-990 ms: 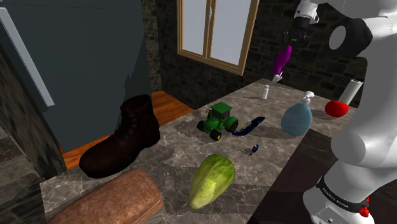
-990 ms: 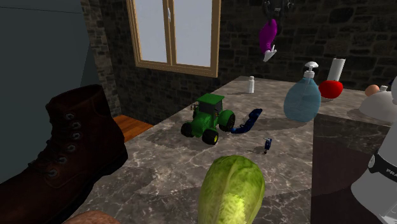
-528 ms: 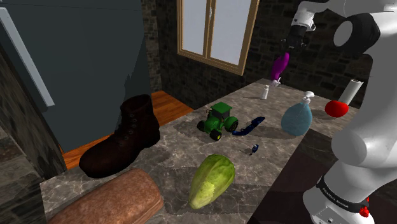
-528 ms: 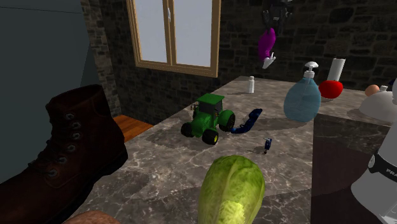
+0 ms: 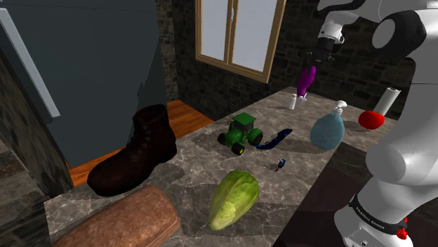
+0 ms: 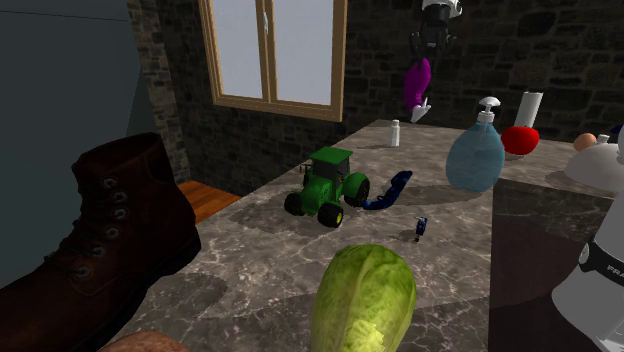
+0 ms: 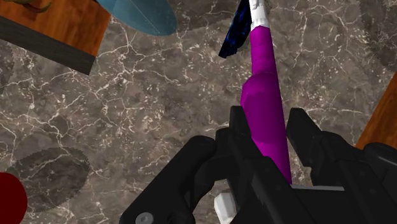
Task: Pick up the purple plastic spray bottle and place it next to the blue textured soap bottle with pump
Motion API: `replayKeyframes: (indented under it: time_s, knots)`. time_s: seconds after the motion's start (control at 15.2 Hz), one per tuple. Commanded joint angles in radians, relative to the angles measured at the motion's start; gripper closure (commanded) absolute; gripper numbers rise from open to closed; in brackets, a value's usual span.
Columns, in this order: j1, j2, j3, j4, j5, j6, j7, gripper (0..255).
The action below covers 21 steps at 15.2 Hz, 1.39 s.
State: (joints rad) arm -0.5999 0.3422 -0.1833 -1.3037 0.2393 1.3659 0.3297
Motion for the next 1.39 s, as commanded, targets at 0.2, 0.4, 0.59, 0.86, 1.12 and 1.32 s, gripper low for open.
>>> replayKeyframes:
  time_s: [0.2, 0.4, 0.59, 0.86, 1.12, 1.32]
  knots:
    - [0.006, -0.01, 0.0, -0.084, -0.003, 0.073, -0.013, 255]
    - [0.008, -0.013, 0.0, -0.128, -0.004, 0.114, -0.019, 255]
    - [0.011, -0.013, 0.001, -0.168, -0.004, 0.154, -0.026, 255]
    - [0.013, -0.01, 0.001, -0.217, -0.003, 0.205, -0.035, 255]
    - [0.015, -0.002, 0.002, -0.26, -0.001, 0.254, -0.044, 255]
    - [0.016, 0.005, 0.003, -0.29, 0.001, 0.29, -0.051, 255]
